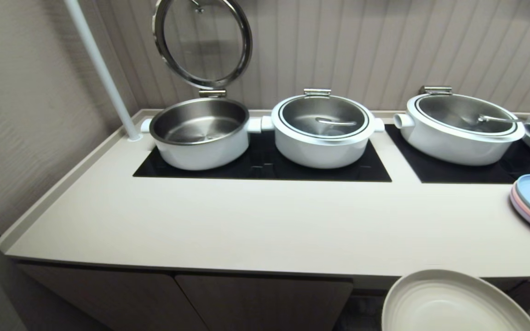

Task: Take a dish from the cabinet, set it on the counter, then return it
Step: Put it back into the cabinet

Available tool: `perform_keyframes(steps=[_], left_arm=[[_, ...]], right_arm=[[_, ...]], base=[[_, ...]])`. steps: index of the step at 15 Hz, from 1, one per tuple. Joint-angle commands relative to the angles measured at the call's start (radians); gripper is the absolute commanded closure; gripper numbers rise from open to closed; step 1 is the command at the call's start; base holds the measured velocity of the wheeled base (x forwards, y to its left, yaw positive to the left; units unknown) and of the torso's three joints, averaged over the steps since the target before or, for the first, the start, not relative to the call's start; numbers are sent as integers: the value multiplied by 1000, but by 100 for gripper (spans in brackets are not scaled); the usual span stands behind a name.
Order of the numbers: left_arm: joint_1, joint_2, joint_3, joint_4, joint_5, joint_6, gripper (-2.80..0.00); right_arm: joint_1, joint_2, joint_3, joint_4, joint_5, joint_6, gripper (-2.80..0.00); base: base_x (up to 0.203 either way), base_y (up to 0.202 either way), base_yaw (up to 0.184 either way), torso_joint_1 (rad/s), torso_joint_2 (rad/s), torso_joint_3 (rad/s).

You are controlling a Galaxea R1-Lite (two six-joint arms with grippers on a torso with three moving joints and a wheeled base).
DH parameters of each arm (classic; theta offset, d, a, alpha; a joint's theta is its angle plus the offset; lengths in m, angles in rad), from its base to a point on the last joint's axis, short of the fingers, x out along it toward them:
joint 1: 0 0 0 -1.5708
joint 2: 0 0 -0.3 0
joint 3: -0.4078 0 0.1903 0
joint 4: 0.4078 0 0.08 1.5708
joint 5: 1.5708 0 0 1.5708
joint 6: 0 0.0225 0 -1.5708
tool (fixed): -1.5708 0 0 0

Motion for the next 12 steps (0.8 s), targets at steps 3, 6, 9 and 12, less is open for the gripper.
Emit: perform_keyframes(steps=[3,6,9,12], left_arm=[[0,0,0,0,0,0,0],[0,0,0,0,0,0,0],[0,0,0,0,0,0,0],[0,0,0,0,0,0,0]], right_arm=[[11,-56,24,27,51,4,0],[12,-57,46,29,68,5,0],[12,-56,72,38,74,5,0],[11,-45,82,43,77,7,0]], base=[[0,0,0,0,0,0],[0,0,0,0,0,0],[0,0,0,0,0,0],[0,0,0,0,0,0]])
